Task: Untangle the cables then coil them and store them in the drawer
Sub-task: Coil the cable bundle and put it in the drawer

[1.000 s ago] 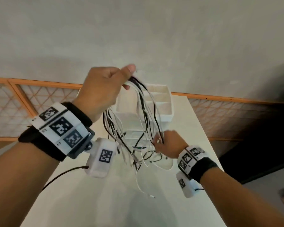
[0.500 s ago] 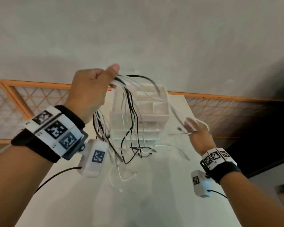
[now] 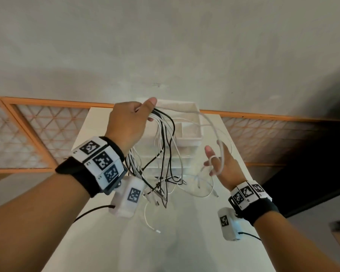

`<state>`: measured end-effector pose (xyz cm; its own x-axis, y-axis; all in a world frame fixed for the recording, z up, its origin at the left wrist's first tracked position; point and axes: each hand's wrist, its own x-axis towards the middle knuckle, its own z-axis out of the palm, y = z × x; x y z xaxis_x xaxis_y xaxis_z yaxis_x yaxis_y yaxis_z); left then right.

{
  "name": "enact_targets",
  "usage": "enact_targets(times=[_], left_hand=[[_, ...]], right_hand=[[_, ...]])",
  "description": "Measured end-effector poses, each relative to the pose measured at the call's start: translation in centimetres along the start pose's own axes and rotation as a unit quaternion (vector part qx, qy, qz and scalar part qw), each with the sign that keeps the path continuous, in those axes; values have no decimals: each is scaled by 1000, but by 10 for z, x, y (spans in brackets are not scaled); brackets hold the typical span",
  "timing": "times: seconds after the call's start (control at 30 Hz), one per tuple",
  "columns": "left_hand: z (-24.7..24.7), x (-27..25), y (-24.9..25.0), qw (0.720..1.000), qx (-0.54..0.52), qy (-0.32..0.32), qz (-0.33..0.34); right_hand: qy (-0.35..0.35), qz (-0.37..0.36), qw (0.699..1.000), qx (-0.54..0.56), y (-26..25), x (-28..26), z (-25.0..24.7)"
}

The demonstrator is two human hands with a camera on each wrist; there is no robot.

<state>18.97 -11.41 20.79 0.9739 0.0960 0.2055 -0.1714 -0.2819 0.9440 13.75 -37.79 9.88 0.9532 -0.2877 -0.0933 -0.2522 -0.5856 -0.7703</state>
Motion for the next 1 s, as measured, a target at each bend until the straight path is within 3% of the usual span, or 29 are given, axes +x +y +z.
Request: enact_targets(times=[0.23,0.3,0.4,0.5,0.6,0.73,0.87,1.0], left_hand=[[5,6,-28,995,50,59,-56],[3,5,-33,991,68,81,-79],[-11,14,-42,988,48,106,-101],[-30,25,-38,984,-1,143,-109],[-42,31,-26,981,-36,165,-91],[-38,28,-18,984,-37,160,-68],[-31,19,-17,989,-53,121,-60],[-21,11,-16,994,-48,81,-50]], right_hand=[[-48,-17,991,-126,-20,-27,6],[-6,-55,996,-64,-27,-28,-2],[131,-105,985,47,-21,-23,-21],[156,-20,987,33,18,-14,-27],[32,147,987,-59,62,-12,-16],[-61,297,952,-32,80,-21,3],[-86,266,955,-100,75,-23,6],[46,213,976,-20,51,-10,-10]])
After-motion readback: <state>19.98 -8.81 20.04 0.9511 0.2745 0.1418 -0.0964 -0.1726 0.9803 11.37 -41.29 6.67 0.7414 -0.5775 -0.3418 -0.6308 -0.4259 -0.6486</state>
